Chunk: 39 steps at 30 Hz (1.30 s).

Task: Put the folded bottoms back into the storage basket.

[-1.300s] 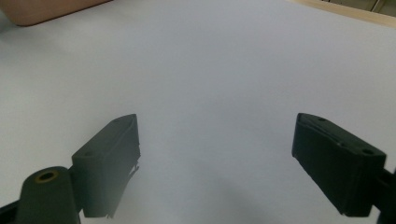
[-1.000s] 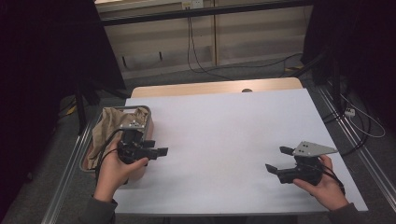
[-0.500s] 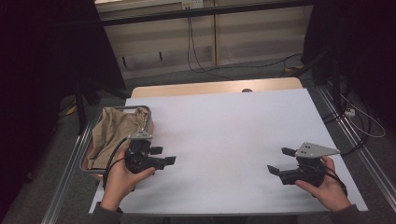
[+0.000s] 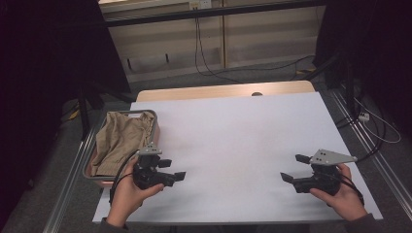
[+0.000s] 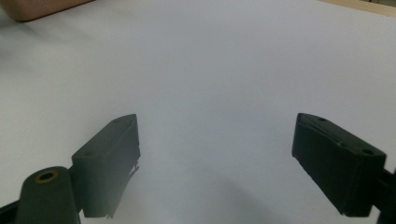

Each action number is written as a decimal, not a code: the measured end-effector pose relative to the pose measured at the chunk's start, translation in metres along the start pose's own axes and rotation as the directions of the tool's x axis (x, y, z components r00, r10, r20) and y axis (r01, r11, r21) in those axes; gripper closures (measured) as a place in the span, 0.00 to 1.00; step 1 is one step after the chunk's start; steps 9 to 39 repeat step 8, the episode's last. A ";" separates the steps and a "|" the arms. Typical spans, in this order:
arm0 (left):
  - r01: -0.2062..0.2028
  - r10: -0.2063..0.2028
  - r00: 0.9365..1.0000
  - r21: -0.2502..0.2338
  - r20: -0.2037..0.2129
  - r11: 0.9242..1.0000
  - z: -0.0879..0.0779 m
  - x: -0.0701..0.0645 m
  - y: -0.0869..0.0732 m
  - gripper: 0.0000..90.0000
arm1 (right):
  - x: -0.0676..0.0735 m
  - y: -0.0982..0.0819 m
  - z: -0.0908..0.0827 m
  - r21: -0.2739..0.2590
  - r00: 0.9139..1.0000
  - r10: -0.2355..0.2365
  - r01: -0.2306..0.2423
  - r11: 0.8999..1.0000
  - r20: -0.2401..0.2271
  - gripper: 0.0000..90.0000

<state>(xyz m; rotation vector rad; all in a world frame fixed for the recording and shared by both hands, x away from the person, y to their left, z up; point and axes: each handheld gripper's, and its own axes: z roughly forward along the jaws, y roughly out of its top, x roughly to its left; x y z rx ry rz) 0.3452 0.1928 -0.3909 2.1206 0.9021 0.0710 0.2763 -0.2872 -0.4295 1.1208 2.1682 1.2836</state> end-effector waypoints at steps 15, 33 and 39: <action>-0.017 0.017 1.000 -0.002 0.005 1.000 0.004 0.000 -0.004 0.20 | 0.002 -0.001 -0.001 0.006 1.000 -0.009 0.009 1.000 0.002 0.16; -0.017 0.017 1.000 -0.002 0.005 1.000 0.004 0.000 -0.004 0.20 | 0.002 -0.001 -0.001 0.006 1.000 -0.009 0.009 1.000 0.002 0.16; -0.017 0.017 1.000 -0.002 0.005 1.000 0.004 0.000 -0.004 0.20 | 0.002 -0.001 -0.001 0.006 1.000 -0.009 0.009 1.000 0.002 0.16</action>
